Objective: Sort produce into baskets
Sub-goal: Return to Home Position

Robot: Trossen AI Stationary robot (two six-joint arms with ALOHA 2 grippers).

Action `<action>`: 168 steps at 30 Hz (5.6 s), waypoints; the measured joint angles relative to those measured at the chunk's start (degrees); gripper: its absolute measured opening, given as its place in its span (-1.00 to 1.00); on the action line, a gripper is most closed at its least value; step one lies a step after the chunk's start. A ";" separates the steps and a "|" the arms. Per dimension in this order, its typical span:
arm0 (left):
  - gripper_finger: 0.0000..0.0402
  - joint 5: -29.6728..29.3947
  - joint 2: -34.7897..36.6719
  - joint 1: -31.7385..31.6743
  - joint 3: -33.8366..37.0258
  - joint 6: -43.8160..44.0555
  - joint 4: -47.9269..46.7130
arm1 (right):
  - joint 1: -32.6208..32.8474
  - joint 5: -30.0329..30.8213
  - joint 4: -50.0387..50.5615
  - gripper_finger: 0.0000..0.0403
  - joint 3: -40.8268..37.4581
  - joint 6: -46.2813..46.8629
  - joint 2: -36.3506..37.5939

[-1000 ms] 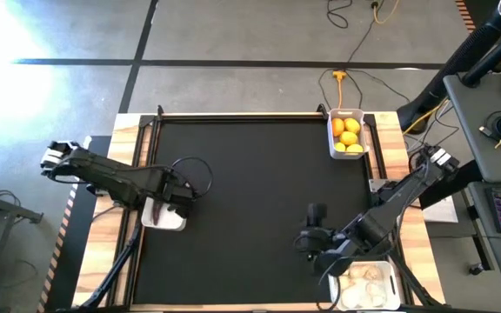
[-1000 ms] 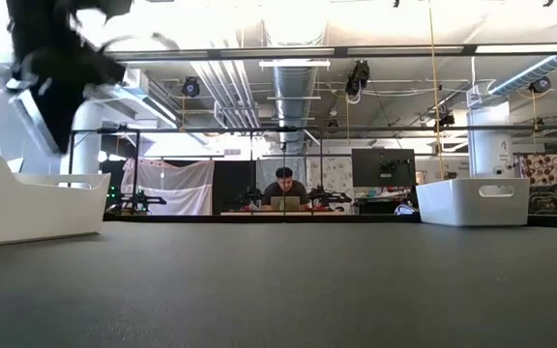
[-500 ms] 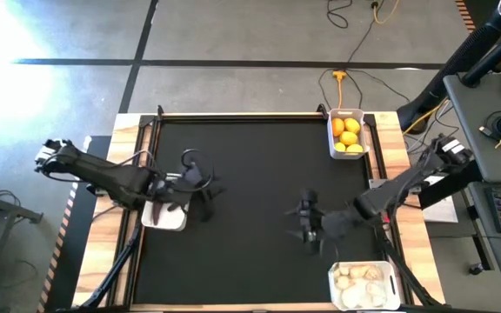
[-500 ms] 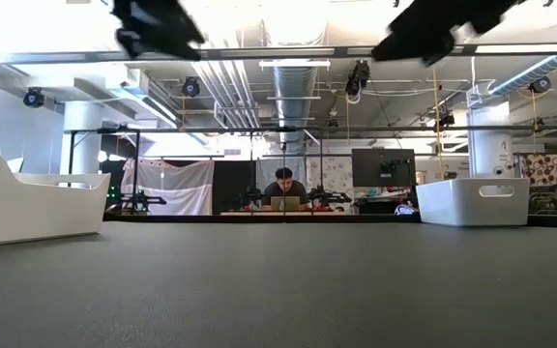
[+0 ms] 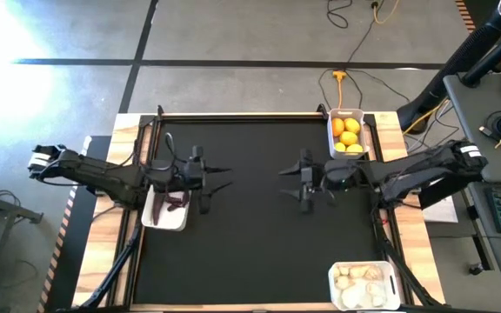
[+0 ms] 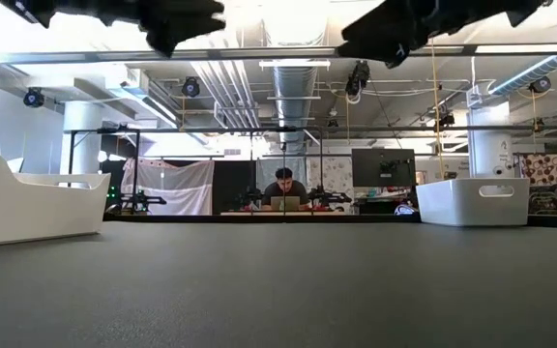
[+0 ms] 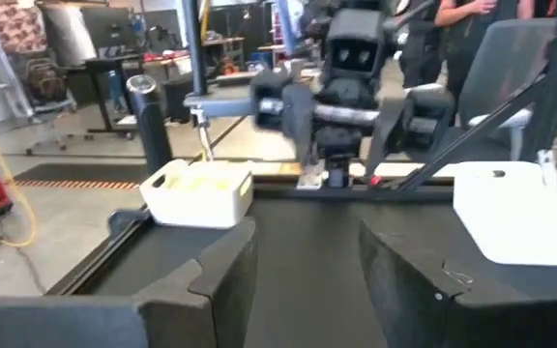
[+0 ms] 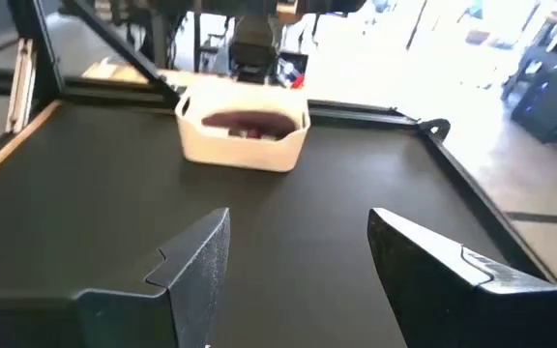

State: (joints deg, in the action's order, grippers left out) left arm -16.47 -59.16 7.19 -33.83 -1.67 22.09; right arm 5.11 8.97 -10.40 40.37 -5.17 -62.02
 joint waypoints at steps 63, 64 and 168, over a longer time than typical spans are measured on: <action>-1.00 7.15 58.96 -1.17 20.16 2.05 -28.96 | -0.27 -10.46 17.78 -0.87 -26.78 11.58 61.30; -1.00 7.19 59.18 -1.15 20.51 2.25 -28.99 | -0.27 -10.82 16.96 -0.87 -27.57 11.59 61.99; -1.00 11.06 55.63 -1.30 32.99 8.20 -20.60 | -0.25 -13.90 8.60 -0.87 -39.77 15.23 56.23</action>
State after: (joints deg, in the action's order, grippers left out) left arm -5.41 -3.53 5.89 -0.84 6.52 1.49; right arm 4.86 -4.93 -1.80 0.60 10.07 -5.78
